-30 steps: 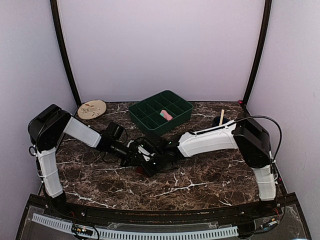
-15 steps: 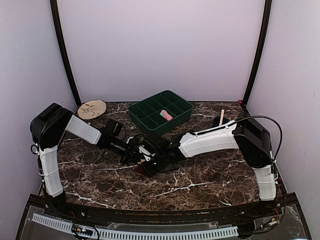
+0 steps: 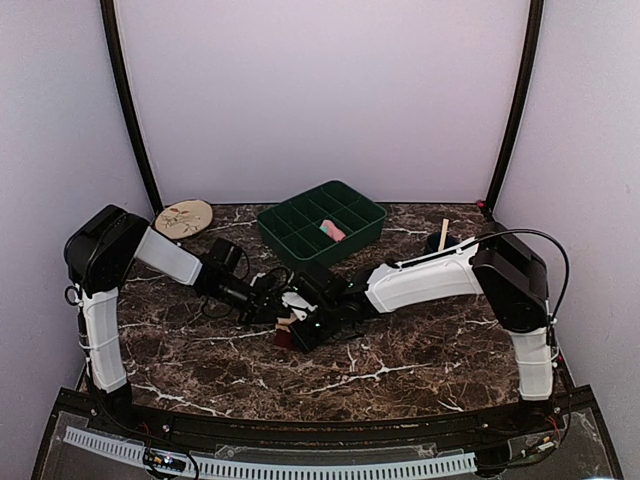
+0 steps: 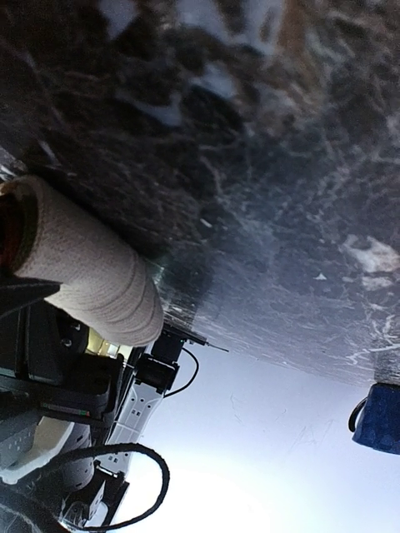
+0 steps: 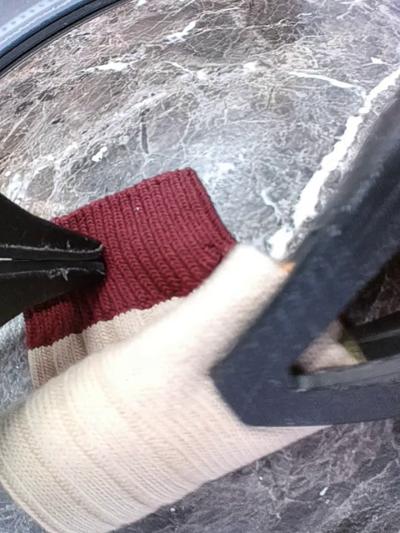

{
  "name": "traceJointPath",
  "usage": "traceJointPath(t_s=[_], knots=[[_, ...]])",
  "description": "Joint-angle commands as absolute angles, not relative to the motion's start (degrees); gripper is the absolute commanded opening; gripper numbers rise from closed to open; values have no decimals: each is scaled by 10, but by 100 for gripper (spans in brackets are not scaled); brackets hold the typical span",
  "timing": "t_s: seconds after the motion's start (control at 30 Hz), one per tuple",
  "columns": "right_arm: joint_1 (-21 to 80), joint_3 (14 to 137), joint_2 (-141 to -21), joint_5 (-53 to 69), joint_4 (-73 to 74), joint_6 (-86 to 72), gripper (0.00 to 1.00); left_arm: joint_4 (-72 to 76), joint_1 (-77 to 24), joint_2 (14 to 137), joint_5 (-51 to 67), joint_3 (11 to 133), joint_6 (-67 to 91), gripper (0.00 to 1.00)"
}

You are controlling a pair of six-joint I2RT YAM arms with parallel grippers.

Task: Roll the socks
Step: Roll the sock at the center of the board.

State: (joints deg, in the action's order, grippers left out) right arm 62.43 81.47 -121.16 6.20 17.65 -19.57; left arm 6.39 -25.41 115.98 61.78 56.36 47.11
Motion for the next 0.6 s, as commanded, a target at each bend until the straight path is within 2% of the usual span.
traceJointPath(t_s=[0.0,0.57], knots=[[614,778,-1237,49,290,-187,0,39,-238,1161,628,588,427,0],[610,791,-1238,51,297,-196,0,-33,-227,1174,609,590,338,0]])
